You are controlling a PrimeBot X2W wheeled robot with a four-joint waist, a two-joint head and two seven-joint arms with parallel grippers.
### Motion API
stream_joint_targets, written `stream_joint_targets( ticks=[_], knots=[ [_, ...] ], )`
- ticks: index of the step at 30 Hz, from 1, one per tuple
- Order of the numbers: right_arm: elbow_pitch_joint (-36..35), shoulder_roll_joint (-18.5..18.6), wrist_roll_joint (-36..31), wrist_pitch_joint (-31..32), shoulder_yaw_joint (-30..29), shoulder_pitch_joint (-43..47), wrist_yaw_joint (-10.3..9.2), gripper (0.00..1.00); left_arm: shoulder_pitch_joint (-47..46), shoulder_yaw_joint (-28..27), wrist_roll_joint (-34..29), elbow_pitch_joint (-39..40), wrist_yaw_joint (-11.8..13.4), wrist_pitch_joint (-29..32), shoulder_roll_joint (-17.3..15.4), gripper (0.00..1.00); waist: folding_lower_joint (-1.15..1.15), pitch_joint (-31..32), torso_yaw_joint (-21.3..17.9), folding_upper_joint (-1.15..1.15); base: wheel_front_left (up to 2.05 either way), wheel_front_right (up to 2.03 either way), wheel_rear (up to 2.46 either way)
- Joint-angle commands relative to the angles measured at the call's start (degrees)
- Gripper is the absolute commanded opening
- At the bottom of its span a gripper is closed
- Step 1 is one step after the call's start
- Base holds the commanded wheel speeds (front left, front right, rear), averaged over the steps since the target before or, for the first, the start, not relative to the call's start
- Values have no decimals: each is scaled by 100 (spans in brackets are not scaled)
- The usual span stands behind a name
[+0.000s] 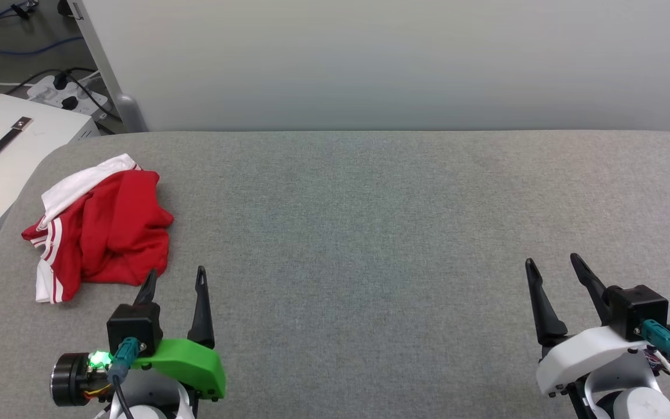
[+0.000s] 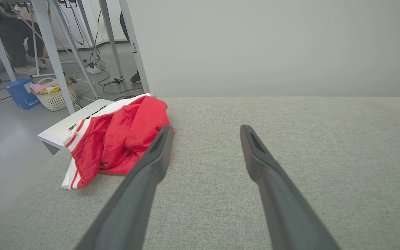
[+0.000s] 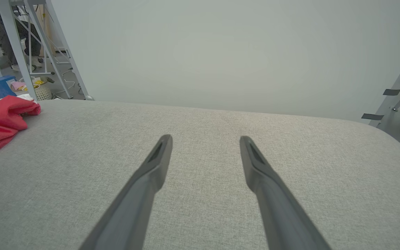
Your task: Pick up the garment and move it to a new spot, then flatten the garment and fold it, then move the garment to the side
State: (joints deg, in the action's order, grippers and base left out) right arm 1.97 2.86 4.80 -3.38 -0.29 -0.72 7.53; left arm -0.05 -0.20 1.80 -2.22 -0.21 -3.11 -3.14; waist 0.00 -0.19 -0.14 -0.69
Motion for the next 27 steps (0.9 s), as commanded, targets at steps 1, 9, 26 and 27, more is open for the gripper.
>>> stream_joint_targets(
  ticks=[1,9,26,27],
  knots=[
    [23,1,58,-70,-5,-99,-1,100,28,-11,37,-10,-9,-81,7,100,0,0,1,18,0,0,0],
    [31,1,184,-166,-13,-135,-1,100,41,-18,100,-3,-20,-178,9,100,0,-14,-10,22,0,0,0],
    [413,1,228,-363,-36,-195,-2,100,82,29,149,-270,3,-378,12,100,0,-16,-37,32,0,0,0],
    [440,1,231,-376,-38,-200,-2,100,80,34,153,-298,3,-391,12,100,0,-13,-37,32,0,0,0]
  ],
)
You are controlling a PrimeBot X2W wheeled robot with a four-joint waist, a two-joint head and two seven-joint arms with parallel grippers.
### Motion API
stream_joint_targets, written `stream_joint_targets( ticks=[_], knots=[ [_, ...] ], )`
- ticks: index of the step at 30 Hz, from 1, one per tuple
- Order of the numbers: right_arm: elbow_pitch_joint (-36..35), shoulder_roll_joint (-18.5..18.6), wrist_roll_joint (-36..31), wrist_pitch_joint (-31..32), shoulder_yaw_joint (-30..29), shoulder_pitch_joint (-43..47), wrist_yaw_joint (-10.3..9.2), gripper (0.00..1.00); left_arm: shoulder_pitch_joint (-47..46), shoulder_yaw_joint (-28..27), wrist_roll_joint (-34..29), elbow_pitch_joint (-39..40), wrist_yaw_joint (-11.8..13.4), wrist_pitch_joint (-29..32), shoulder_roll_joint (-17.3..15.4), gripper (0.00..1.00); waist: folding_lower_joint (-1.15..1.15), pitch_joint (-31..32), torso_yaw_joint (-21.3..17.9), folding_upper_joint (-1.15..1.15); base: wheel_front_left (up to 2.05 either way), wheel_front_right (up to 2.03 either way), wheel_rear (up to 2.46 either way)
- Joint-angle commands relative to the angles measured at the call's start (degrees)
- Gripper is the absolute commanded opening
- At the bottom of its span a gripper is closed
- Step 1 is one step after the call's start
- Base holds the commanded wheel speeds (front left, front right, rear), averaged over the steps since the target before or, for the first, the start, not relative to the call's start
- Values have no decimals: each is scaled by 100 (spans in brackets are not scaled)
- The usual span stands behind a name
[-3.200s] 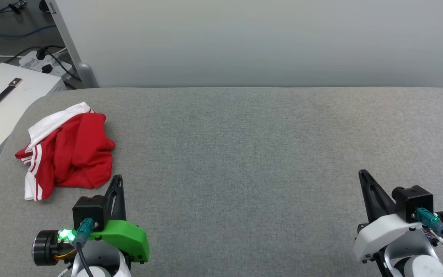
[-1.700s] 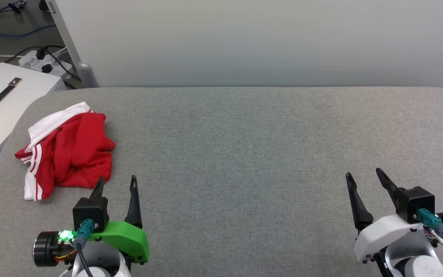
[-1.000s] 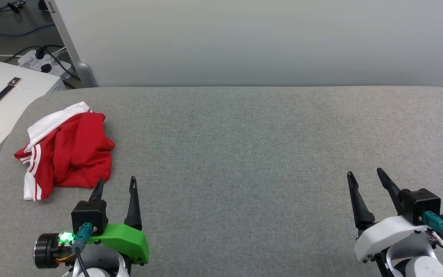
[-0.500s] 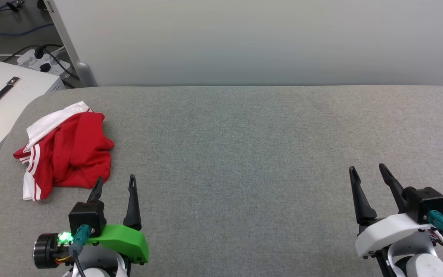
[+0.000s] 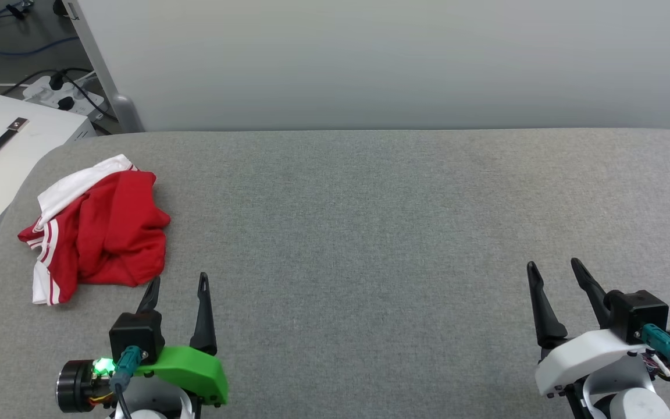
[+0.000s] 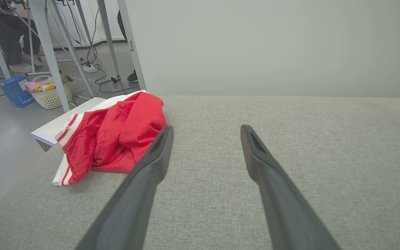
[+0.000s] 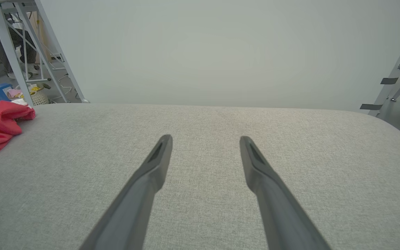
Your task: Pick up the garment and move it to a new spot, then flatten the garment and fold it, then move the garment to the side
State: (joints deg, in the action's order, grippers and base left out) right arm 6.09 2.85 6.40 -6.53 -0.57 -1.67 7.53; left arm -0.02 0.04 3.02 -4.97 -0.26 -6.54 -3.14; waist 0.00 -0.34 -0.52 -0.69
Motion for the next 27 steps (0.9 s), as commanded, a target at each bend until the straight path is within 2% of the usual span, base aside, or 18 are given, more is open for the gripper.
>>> stream_joint_targets(
  ticks=[1,27],
  knots=[
    [50,2,75,-71,-11,-110,-2,100,77,12,36,-46,8,-59,12,100,0,4,1,33,0,0,0],
    [286,2,212,-377,-3,-221,-3,100,93,49,174,-233,-34,-369,18,100,0,-13,38,47,0,0,0]
  ],
)
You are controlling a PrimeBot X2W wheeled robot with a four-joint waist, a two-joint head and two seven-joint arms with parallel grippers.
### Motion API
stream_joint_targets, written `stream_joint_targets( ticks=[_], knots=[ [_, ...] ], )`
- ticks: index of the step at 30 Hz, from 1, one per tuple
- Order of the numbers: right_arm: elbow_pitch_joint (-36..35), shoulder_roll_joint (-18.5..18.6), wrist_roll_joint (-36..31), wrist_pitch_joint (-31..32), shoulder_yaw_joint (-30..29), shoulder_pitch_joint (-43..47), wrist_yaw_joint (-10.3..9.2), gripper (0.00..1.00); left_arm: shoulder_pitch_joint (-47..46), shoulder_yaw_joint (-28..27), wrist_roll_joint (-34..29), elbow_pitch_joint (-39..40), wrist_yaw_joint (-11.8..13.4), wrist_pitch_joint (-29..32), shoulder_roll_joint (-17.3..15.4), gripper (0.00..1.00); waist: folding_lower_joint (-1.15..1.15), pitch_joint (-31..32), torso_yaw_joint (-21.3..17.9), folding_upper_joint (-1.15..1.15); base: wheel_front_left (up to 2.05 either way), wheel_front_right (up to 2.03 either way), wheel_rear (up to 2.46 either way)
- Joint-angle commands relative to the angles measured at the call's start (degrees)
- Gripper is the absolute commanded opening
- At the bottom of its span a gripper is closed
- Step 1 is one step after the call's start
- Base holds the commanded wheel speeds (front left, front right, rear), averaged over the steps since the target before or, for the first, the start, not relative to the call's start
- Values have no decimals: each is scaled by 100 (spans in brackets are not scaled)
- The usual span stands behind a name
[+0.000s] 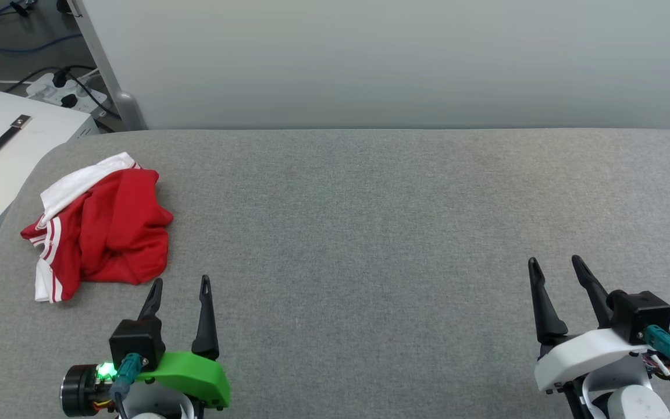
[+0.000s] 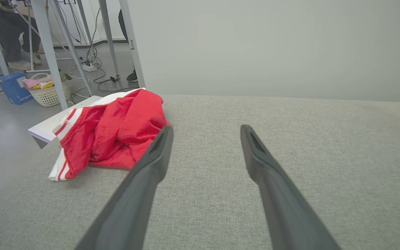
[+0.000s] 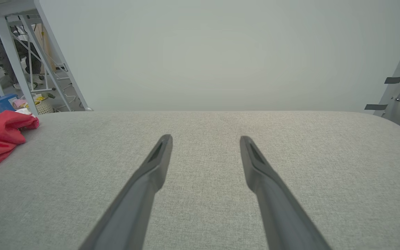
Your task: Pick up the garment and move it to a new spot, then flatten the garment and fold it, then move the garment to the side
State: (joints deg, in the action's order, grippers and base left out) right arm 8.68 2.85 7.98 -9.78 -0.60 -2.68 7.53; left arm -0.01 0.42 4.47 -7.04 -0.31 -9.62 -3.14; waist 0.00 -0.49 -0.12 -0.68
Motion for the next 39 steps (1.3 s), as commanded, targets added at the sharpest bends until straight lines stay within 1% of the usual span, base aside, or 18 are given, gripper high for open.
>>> stream_joint_targets(
  ticks=[1,17,23,26,27,30,33,39],
  knots=[
    [30,2,60,-62,3,-123,-3,100,93,15,32,-37,-32,-72,18,100,0,1,-4,47,0,0,0],
    [170,2,171,-248,-17,-168,-3,100,103,41,83,-196,-64,-261,21,100,0,5,21,56,0,0,0],
    [210,3,142,-318,14,-170,-4,100,99,26,91,-256,-68,-332,22,100,0,5,115,59,0,0,0],
    [238,3,68,-354,71,-156,-4,100,78,14,97,-283,-57,-368,23,100,0,5,265,61,0,0,0],
    [261,3,28,-378,123,-154,-4,100,75,0,97,-297,-59,-392,23,100,0,6,386,62,0,0,0],
    [302,3,9,-411,247,-154,-4,100,94,-34,87,-313,-58,-426,24,100,0,12,578,63,0,0,0],
    [359,3,173,-448,369,-149,-4,100,127,-93,79,-336,-65,-463,25,100,0,25,790,65,0,0,0],
    [430,3,243,-518,637,-151,-4,100,160,-147,57,-379,-104,-534,26,100,0,46,1231,68,0,0,0]
  ],
)
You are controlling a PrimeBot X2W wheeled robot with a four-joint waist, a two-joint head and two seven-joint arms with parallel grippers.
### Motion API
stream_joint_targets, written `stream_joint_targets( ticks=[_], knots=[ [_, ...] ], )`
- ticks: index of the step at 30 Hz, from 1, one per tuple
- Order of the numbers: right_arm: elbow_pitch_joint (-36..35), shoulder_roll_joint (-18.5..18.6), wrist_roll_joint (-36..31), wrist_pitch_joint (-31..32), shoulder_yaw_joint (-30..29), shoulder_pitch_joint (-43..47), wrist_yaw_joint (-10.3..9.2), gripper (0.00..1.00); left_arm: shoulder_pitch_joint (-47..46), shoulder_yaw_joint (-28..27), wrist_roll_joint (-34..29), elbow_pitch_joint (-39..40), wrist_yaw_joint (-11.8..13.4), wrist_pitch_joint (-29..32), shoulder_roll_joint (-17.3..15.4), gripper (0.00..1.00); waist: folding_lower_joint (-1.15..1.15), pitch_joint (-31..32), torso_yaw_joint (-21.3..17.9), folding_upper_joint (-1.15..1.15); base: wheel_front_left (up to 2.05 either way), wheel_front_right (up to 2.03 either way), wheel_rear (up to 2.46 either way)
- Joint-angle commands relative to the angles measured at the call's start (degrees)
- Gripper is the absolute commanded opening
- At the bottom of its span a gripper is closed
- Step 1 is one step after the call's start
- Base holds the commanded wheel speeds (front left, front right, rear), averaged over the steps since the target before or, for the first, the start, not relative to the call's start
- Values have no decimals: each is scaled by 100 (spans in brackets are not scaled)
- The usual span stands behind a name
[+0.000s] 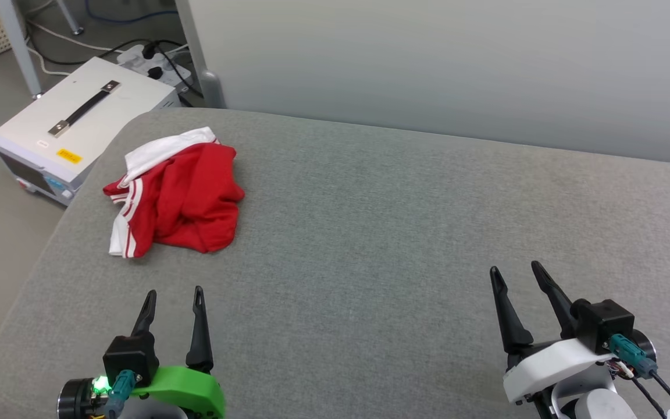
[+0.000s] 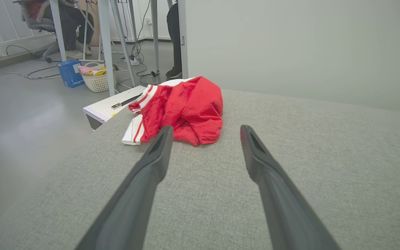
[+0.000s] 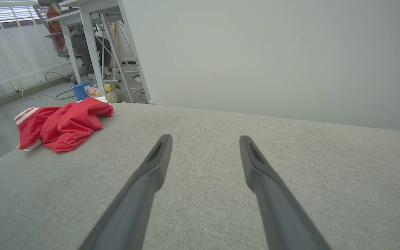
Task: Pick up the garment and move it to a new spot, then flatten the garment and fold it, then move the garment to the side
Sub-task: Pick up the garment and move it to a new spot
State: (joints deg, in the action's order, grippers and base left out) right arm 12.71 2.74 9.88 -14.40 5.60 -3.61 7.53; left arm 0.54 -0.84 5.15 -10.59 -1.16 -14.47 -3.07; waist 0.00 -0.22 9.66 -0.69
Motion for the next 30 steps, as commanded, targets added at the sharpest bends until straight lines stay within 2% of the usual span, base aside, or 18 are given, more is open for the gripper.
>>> stream_joint_targets(
  ticks=[1,17,30],
  knots=[
    [23,14,73,-60,34,-53,-4,100,104,-15,-18,-25,-27,-52,19,100,0,22,340,69,0,0,0],
    [-41,14,250,-60,336,-3,-4,100,149,-23,-43,16,-90,-52,19,100,0,62,1131,69,0,0,0],
    [-42,14,233,-60,415,20,-4,100,174,31,-28,49,-78,-52,19,100,0,76,1299,69,0,0,0]
  ],
)
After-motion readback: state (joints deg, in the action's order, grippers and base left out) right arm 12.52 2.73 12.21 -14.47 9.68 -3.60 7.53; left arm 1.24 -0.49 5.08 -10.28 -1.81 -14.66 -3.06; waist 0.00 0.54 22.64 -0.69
